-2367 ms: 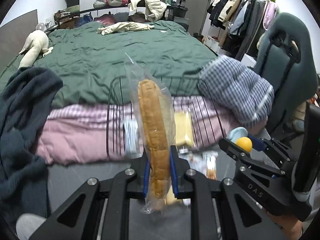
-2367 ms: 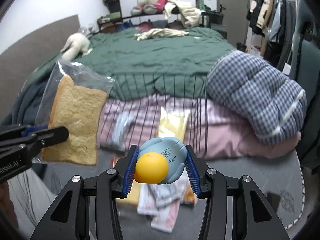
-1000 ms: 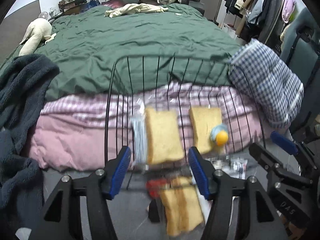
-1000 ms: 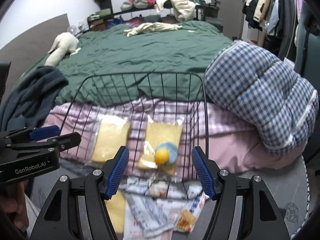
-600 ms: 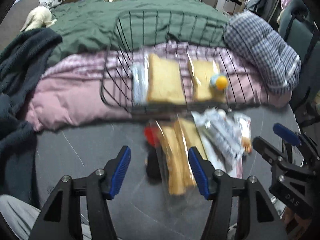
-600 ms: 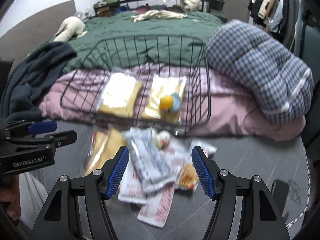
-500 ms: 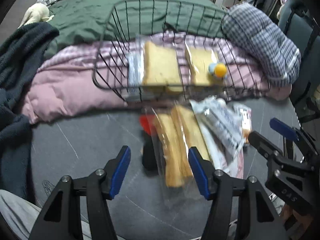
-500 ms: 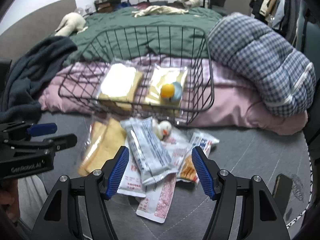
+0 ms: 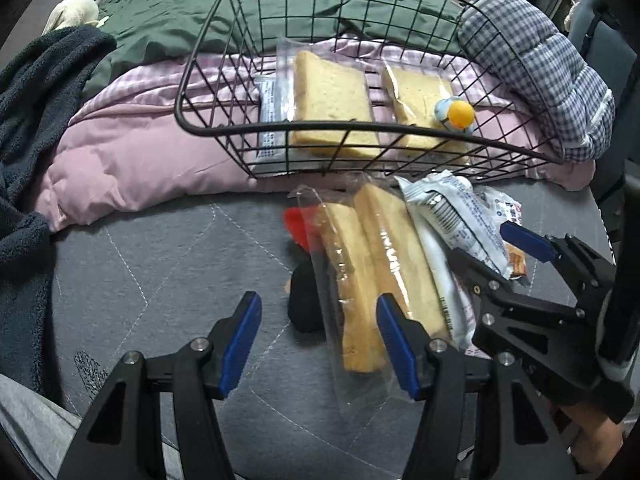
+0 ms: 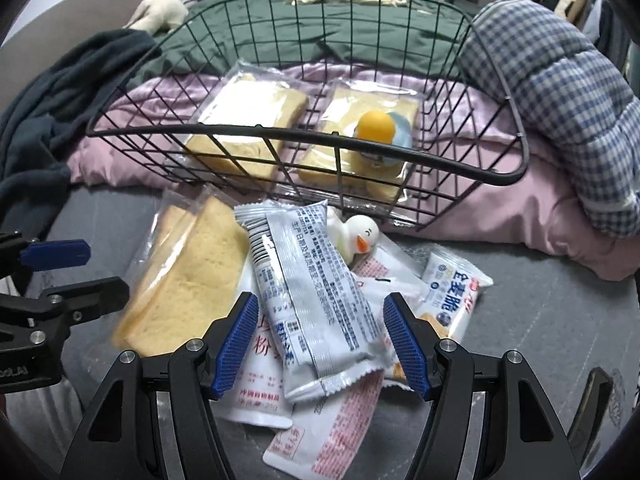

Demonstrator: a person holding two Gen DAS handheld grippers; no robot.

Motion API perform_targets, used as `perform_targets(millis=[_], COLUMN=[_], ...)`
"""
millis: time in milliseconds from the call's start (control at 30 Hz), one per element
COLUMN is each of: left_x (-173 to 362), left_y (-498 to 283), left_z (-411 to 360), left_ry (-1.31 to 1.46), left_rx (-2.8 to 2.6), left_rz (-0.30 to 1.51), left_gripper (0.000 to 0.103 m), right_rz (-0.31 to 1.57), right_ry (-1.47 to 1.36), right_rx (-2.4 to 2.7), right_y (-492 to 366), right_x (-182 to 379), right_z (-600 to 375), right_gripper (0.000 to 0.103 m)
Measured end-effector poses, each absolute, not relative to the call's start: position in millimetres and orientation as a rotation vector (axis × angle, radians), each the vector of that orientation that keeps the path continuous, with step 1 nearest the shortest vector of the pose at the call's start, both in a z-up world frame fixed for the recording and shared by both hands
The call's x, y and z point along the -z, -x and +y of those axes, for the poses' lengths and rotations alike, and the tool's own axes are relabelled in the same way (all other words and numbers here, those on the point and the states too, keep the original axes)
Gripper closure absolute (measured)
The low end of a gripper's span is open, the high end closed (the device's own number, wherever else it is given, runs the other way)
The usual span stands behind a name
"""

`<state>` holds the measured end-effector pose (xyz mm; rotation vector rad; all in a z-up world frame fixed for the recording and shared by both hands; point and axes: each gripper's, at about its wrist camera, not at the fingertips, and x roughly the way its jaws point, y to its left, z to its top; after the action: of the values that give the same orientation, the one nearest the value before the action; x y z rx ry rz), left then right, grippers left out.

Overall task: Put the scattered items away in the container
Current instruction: 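Lower the right tool onto a white snack packet and close it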

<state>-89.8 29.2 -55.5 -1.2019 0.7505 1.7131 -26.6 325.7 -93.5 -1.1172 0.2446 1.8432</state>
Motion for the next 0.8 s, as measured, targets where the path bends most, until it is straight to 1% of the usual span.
perform_targets(millis=[67, 100, 200, 333, 600, 800], left_x=[56.4, 56.5, 55.9, 49.3, 34.4, 36.7], left_y=[90.7, 90.9, 90.0, 83.3, 55.6, 38.4], left_z=[29.3, 29.4, 29.4, 30.0, 41.5, 52.9], left_ry=[1.205, 1.206, 1.203, 1.191, 1.15, 1.14], left_rx=[-1.713, -1.712, -1.71, -1.696, -1.65, -1.595], left_rz=[0.753, 0.754, 0.755, 0.758, 0.772, 0.789], left_gripper=[0.038, 0.038, 0.038, 0.038, 0.038, 0.038], right_rz=[0.258, 0.259, 0.268, 0.306, 0.325, 0.34], right_ry=[1.114, 1.111, 1.103, 1.069, 1.027, 1.007], right_rx=[-1.846, -1.842, -1.842, -1.855, -1.816, -1.805], right_y=[26.9, 26.6, 25.2, 13.1, -26.7, -47.1], right_x=[96.2, 96.6, 94.0, 83.3, 63.0, 58.6], right_z=[329.7, 330.0, 328.7, 323.6, 308.0, 302.0], right_gripper=[0.039, 0.048, 0.052, 0.053, 0.053, 0.053])
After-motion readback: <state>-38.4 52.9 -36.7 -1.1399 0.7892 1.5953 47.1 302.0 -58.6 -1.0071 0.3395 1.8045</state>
